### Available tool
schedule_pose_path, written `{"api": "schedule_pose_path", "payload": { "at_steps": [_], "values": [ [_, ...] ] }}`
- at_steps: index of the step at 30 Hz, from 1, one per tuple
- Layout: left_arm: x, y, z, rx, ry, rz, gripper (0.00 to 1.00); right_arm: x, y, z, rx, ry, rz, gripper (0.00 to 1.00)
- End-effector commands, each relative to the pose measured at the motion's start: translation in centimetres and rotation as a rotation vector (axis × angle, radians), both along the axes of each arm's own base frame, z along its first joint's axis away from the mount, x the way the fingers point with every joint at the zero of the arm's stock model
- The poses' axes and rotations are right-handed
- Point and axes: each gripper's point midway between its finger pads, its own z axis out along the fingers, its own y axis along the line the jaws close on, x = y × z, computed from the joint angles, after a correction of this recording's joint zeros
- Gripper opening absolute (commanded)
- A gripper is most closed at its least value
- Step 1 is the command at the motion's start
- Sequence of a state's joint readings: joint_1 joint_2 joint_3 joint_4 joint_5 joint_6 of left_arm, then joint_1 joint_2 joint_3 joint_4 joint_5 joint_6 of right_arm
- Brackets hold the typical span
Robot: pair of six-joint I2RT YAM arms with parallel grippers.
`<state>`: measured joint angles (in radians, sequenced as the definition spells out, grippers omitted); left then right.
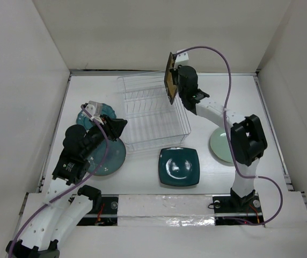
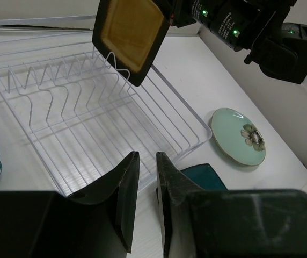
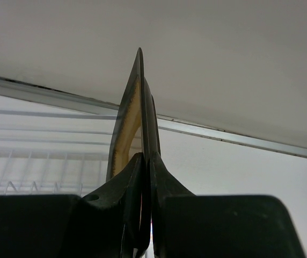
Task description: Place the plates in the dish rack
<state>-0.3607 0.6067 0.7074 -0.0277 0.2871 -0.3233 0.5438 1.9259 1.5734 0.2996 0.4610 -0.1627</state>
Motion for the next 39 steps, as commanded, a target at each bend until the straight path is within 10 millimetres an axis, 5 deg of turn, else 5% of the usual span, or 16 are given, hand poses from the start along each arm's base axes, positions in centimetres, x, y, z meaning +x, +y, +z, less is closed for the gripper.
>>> {"api": "schedule_pose_path", "payload": {
  "at_steps": [1, 11, 18, 21, 22, 25, 31, 34, 36, 37, 39],
  "values": [
    [-0.4, -0.3, 2.9, -0.031, -0.077, -0.021, 0.17, -1.9, -0.9, 7.8, 0.097, -0.218, -0.029, 0.0],
    [-0.5, -0.3, 2.9, -0.033, -0.081, -0.024, 0.17, -3.6, 1.1, 1.8, 0.067, -0.139, -0.044, 0.0],
    [-0.6, -0.3, 3.1, -0.036, -0.086, -0.023, 0.17, -4.2, 1.6, -0.1, 0.108, -0.09, -0.037, 0.0],
    [-0.6, -0.3, 3.1, -0.037, -0.087, -0.024, 0.17, -4.5, 1.3, -0.9, 0.141, -0.063, -0.052, 0.16],
    [-0.6, -0.3, 3.0, -0.038, -0.085, -0.023, 0.17, -4.7, 1.3, -1.0, 0.148, -0.058, -0.049, 0.34],
    [-0.6, -0.3, 3.0, -0.038, -0.085, -0.024, 0.17, -5.2, 1.4, -0.2, 0.19, -0.039, -0.037, 0.58],
    [-0.6, -0.1, 3.2, -0.04, -0.091, -0.015, 0.18, -7.3, 0.4, 3.7, 0.28, -0.008, 0.013, 0.82],
    [-0.5, 0.0, 3.1, -0.037, -0.087, -0.006, 0.18, -9.9, -0.6, 4.4, 0.3, 0.036, 0.043, 0.85],
    [-0.5, 0.1, 3.2, -0.039, -0.089, 0.002, 0.18, -12.3, -0.8, 1.4, 0.317, 0.126, 0.087, 0.76],
    [-0.5, 0.2, 3.1, -0.037, -0.089, 0.005, 0.18, -14.3, -1.5, 3.0, 0.358, 0.108, 0.12, 0.44],
    [-0.4, 0.4, 3.1, -0.036, -0.086, 0.019, 0.17, -17.3, -1.7, 1.5, 0.414, 0.17, 0.18, 0.07]
  ]
}}
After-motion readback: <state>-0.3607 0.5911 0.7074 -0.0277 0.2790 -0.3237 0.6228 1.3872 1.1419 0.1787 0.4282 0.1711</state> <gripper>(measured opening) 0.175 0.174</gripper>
